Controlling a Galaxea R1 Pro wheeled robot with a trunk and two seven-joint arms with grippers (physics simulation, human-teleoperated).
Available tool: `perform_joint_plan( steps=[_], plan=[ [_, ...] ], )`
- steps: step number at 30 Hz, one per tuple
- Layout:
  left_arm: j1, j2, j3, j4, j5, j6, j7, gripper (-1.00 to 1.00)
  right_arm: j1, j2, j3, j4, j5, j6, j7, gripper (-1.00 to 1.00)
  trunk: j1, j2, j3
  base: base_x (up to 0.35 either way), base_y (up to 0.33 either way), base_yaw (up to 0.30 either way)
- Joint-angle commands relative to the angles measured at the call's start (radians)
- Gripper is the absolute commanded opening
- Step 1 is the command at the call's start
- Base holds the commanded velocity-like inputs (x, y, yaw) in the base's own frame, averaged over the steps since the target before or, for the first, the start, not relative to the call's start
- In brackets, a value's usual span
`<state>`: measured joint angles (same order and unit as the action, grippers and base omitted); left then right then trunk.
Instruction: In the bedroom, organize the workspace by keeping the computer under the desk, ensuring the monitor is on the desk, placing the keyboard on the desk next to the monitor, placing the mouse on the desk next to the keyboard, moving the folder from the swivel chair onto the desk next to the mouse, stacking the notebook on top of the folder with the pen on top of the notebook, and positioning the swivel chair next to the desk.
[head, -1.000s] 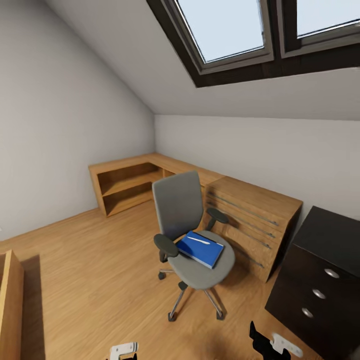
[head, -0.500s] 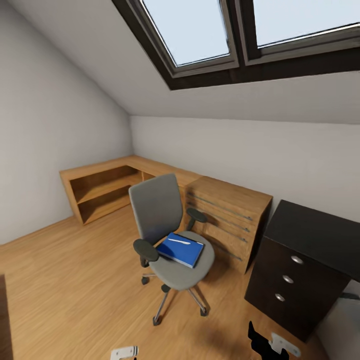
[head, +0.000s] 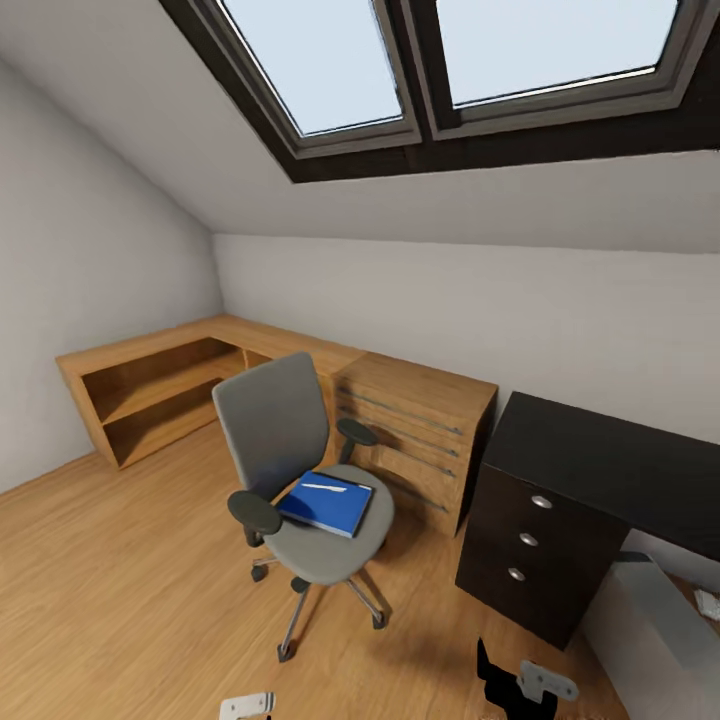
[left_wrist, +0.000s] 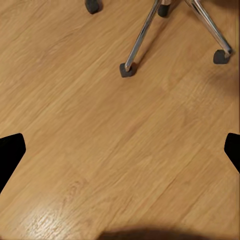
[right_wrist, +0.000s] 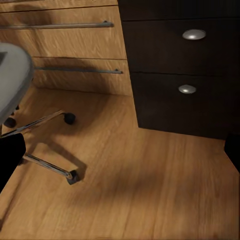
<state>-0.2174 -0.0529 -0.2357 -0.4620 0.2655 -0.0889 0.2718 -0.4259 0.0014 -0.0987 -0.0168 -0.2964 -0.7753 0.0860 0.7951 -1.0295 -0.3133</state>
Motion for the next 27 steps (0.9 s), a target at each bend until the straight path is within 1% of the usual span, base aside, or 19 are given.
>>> perform_joint_plan(
  steps=[1,9,27],
  plan=[
    [-0.001,0.001,-0.008,0.0,0.011,-0.005,0.007,1.0,-0.001,0.0,-0.008,0.002,0.0,-0.003,0.009,1.0,-0.004,0.006,0.002,0.0,0.0,-0.077],
    [0.0,0.001,-0.01,0.0,0.01,-0.005,0.007,1.0,-0.001,-0.006,-0.007,0.004,0.005,-0.001,0.009,1.0,-0.035,0.062,0.027,0.0,0.0,-0.028],
    [-0.001,0.001,-0.01,0.0,0.009,-0.004,0.007,1.0,-0.001,0.002,-0.011,0.003,-0.002,0.0,0.006,1.0,-0.104,0.188,0.083,0.0,0.0,-0.001]
  ],
)
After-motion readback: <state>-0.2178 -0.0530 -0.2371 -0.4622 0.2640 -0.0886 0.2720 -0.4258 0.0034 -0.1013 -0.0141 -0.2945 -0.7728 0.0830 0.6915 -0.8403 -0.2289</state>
